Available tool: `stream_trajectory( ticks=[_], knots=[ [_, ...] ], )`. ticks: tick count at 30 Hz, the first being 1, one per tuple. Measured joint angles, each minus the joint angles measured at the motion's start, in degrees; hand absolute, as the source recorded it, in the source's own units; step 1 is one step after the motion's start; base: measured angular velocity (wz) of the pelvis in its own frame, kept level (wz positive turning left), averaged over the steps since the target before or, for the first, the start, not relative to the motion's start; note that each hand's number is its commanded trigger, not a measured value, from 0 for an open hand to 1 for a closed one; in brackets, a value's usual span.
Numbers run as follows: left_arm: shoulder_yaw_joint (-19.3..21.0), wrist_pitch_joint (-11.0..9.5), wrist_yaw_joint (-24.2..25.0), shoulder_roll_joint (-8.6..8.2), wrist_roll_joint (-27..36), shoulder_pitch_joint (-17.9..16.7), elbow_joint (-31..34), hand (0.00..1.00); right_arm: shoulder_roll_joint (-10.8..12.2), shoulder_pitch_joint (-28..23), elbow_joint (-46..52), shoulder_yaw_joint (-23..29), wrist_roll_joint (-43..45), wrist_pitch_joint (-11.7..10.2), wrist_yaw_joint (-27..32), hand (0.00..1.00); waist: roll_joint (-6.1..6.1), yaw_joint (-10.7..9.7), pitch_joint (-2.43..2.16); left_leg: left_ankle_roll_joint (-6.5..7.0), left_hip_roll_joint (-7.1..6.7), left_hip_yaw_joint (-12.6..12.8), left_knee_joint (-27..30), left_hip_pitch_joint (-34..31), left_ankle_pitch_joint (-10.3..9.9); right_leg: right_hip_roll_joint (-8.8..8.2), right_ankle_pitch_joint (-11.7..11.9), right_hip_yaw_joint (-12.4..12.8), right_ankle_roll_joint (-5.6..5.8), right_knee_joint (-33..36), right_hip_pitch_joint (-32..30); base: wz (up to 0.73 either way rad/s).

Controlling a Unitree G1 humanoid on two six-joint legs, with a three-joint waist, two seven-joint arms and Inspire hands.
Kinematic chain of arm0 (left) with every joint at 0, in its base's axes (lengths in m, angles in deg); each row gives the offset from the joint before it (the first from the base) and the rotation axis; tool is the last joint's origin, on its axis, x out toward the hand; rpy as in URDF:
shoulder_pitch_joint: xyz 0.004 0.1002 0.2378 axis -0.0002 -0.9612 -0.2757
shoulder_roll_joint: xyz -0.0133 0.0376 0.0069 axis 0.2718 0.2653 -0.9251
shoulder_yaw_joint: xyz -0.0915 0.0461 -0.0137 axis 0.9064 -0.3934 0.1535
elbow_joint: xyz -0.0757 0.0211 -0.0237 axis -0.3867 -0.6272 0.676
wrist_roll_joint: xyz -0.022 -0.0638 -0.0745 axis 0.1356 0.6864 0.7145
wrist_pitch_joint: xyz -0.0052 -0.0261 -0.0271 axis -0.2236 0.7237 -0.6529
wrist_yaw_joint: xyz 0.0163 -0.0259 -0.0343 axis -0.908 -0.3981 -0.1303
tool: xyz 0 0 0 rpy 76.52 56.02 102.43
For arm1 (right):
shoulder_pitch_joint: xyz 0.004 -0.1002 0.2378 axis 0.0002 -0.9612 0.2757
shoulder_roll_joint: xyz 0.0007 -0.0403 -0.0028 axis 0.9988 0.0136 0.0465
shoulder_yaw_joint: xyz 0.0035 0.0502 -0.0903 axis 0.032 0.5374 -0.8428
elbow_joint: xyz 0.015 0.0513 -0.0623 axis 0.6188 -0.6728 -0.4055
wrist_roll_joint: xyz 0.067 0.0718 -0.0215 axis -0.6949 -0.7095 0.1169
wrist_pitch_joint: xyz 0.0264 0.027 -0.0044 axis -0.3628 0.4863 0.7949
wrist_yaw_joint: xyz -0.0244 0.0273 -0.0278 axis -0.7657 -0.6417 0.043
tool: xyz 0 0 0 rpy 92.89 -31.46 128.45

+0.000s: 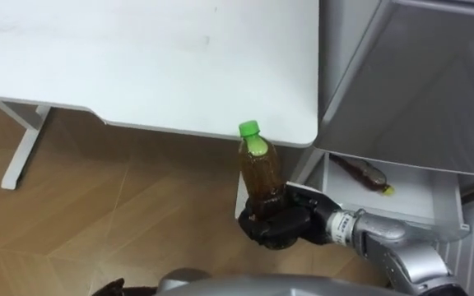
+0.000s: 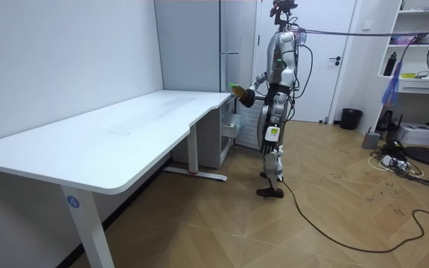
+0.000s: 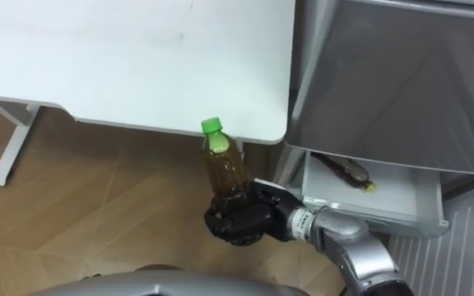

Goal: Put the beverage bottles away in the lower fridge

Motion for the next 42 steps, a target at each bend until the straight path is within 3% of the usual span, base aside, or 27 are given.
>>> stream_trajectory(
  ticks=[21, 30, 36, 42],
  knots=[
    [-0.3, -0.1, 0.1, 0.21, -1.6, 0.0, -0.1, 0.00, -0.6, -5.3, -0.7, 6.0, -11.9, -0.3, 3.9, 1.00, 0.18, -4.7, -0.52, -0.01, 0.29, 2.9, -0.9, 1.1, 0.0, 0.27, 0.0, 2.3, 0.02, 0.0, -0.4, -0.05],
    [-0.6, -0.1, -0.2, 0.00, -2.2, 0.0, 0.4, 0.00, -0.2, -8.2, -5.4, 6.4, -14.4, -0.3, 9.0, 1.00, 0.78, -5.7, -0.41, -0.03, 0.54, 3.5, -1.0, 0.8, 0.0, 0.56, 0.4, 3.0, -0.15, 0.1, -1.0, -0.03],
    [-0.6, 0.0, -0.3, -0.48, -2.2, 0.0, 0.5, 0.00, 0.4, -8.3, -9.9, 8.1, -23.3, -0.3, 13.0, 1.00, 1.39, -5.9, -0.48, -0.02, 0.56, 3.8, -0.9, 0.9, 0.0, 0.59, 0.6, 3.2, -0.12, 0.1, -0.9, -0.01],
    [-0.5, 0.0, -0.5, -0.48, -2.7, -0.6, 0.5, 0.00, 2.7, -8.3, -15.8, 9.9, -35.9, -1.5, 14.9, 1.00, 1.33, -6.2, -0.50, -0.02, 0.57, 3.7, -1.0, 0.9, 0.0, 0.60, 0.6, 3.1, -0.11, 0.1, -1.0, 0.00]
  ],
)
